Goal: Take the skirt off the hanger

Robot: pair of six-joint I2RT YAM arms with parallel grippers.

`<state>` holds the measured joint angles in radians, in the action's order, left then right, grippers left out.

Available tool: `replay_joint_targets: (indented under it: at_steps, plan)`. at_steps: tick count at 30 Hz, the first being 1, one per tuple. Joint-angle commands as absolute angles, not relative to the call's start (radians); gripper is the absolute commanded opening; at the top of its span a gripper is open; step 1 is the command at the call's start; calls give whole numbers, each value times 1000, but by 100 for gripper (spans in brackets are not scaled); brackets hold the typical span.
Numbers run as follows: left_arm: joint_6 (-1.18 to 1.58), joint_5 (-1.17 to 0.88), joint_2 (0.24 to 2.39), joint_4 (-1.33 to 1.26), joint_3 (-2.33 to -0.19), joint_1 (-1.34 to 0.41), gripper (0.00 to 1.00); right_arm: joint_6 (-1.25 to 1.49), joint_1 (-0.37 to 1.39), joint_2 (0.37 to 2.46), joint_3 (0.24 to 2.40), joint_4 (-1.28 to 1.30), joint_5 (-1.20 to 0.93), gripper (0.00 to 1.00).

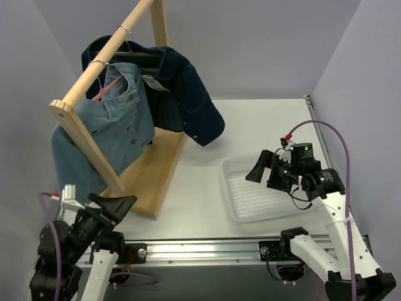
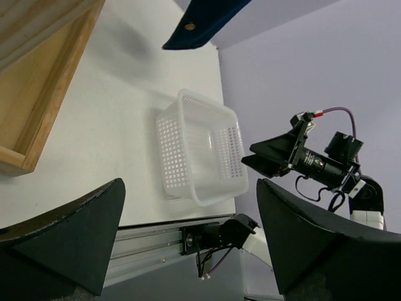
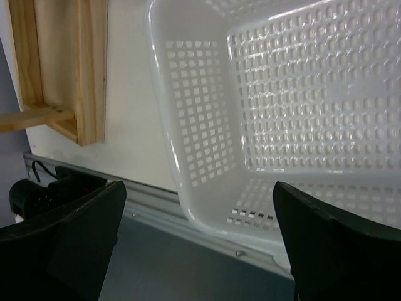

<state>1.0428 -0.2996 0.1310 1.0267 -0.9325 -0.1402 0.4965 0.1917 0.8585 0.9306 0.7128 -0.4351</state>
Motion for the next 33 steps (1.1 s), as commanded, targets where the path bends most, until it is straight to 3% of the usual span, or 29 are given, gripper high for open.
replay_joint_targets:
  at_steps: [1,4,9,15,17,24,33]
  plan:
    - [1115,-218,60,1164,-1011,-141,95,497,201,858,1084,856,-496,100]
    - [1150,-179,22,1221,-1014,-155,100,476,202,883,1178,916,-506,100]
    - [1122,-192,72,1324,-996,-189,100,459,202,972,1216,946,-546,100]
    - [913,-170,293,1374,-1066,-222,100,534,212,1046,1250,706,-689,100]
    - [847,-182,387,1379,-1083,-224,93,568,253,1089,1291,596,-684,100]
    - [603,-143,662,1459,-1342,-222,91,516,448,1400,1623,508,-494,100]
    - [595,-129,610,1419,-1400,-224,91,442,685,1733,2118,574,-463,100]
